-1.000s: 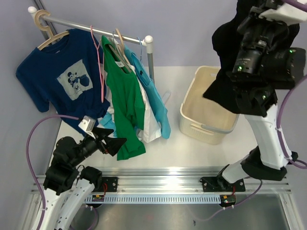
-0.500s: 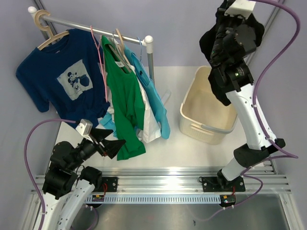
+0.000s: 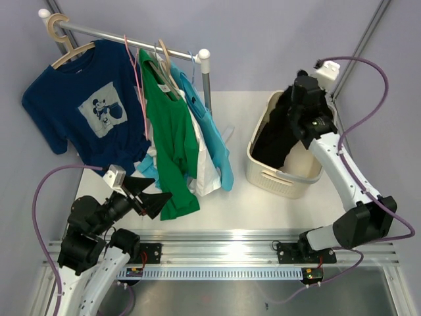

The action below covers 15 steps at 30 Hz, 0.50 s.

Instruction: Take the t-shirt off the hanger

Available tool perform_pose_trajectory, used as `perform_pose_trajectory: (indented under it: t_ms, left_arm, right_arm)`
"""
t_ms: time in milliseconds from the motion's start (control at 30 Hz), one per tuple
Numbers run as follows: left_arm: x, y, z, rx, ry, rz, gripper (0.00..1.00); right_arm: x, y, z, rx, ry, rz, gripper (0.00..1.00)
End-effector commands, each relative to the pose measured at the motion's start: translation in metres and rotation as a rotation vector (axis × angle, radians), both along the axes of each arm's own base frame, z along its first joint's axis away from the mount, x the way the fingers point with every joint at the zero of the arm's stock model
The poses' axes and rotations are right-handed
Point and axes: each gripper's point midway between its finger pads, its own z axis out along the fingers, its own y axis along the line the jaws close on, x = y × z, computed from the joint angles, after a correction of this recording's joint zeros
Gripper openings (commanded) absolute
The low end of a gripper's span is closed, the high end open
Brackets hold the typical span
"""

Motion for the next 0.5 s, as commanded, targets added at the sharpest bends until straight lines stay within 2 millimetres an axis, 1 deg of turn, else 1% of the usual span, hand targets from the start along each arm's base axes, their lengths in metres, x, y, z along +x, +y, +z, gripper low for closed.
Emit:
perform_pose_trajectory:
  t_ms: [0, 67, 100, 133, 167, 200, 300, 333, 400, 433, 467]
  left_arm:
    - [-0.003, -0.003, 0.011, -0.023, -0.049, -0.025, 0.99]
    - [-0.003, -0.004, 0.011, -0.02, -0.044, -0.029, 0.99]
    - [-0.002, -0.005, 0.009, -0.017, -0.036, -0.034, 0.99]
    - [-0.002, -0.006, 0.009, -0.015, -0.034, -0.037, 0.99]
    - [-0.002, -0.006, 0.009, -0.015, -0.031, -0.038, 0.99]
    - [-0.001, -0.005, 0.009, -0.014, -0.032, -0.035, 0.99]
    - [-0.001, -0.005, 0.009, -0.017, -0.035, -0.029, 0.99]
    - [-0.002, -0.004, 0.011, -0.019, -0.043, -0.028, 0.99]
    - [-0.002, -0.004, 0.01, -0.021, -0.043, -0.026, 0.99]
    - [-0.003, -0.003, 0.011, -0.022, -0.046, -0.025, 0.99]
    - [-0.003, -0.003, 0.011, -0.024, -0.046, -0.026, 0.99]
  right_arm:
    - [-0.019, -0.051, -0.059, 0.308, -0.014, -0.165, 0.0]
    - [-0.018, -0.067, -0.089, 0.389, 0.036, -0.161, 0.0]
    - [-0.02, -0.068, -0.112, 0.401, 0.079, -0.158, 0.0]
    - [-0.019, -0.065, -0.125, 0.407, 0.104, -0.146, 0.0]
    - [-0.014, -0.055, -0.133, 0.433, 0.111, -0.092, 0.0]
    - [-0.014, -0.049, -0.153, 0.464, 0.144, -0.076, 0.0]
    - [-0.012, -0.03, -0.197, 0.563, 0.237, -0.038, 0.0]
    - [-0.014, -0.027, -0.218, 0.578, 0.298, -0.054, 0.0]
    - [-0.014, -0.021, -0.235, 0.605, 0.347, -0.051, 0.0]
    - [-0.014, -0.021, -0.247, 0.604, 0.382, -0.061, 0.02]
    - [-0.015, -0.019, -0.253, 0.606, 0.406, -0.058, 0.04]
